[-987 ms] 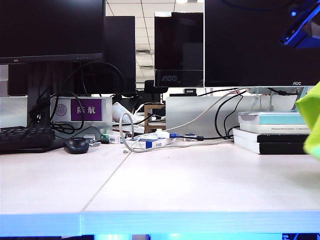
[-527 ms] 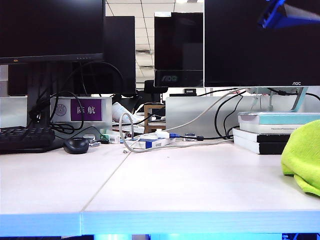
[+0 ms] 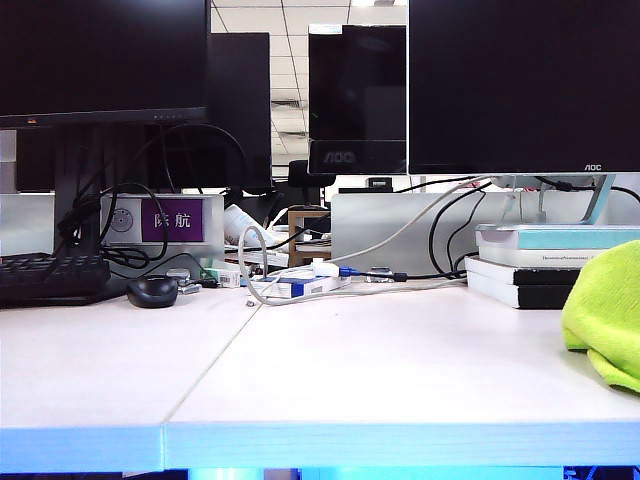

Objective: Wipe the table from left to right using the rag.

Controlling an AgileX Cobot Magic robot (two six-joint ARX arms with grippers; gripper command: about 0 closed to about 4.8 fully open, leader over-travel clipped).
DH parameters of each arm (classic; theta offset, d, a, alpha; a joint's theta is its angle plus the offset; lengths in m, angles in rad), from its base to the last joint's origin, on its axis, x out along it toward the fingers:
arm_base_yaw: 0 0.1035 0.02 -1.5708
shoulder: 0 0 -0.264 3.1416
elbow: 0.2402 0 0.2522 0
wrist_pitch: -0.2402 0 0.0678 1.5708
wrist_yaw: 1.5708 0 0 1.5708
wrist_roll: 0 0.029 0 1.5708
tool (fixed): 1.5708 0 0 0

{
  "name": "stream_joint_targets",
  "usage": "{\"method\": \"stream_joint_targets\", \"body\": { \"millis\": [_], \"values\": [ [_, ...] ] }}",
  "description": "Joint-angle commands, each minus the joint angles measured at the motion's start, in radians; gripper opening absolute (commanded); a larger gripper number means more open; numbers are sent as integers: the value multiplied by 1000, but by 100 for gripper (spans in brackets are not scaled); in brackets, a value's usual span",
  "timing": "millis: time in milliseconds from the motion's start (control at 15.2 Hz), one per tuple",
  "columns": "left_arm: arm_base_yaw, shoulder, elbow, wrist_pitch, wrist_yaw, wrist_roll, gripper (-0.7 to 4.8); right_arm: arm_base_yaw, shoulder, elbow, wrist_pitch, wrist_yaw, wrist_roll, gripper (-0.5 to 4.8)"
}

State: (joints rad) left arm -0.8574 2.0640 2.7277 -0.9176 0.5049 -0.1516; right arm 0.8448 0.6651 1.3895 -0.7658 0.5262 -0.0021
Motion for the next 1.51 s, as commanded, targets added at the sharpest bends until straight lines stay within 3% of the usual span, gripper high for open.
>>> {"method": "stream_joint_targets", "body": {
  "millis": [66, 329, 461, 724, 1185, 1448, 1514],
  "values": [
    [6, -149, 3, -113, -169, 81, 20, 2, -48, -209, 161, -206, -9, -5],
    [6, -362, 3, -416, -410, 172, 20, 2, -307, -728, 380, -231, -6, -5],
    [6, -430, 2, -518, -442, 178, 20, 1, -438, -916, 411, -210, -5, -5],
    [6, -560, 0, -518, -441, 185, 20, 3, -660, -1205, 457, -176, -3, -5],
    [6, -659, 0, -517, -468, 206, 20, 1, -653, -1286, 428, -214, 2, -5],
    [5, -599, 0, -410, -442, 222, 17, 1, -653, -1286, 426, -212, 2, -5],
    [-1, -572, -15, -322, -401, 216, 17, 1, -654, -1286, 426, -212, 1, -5]
  ]
}}
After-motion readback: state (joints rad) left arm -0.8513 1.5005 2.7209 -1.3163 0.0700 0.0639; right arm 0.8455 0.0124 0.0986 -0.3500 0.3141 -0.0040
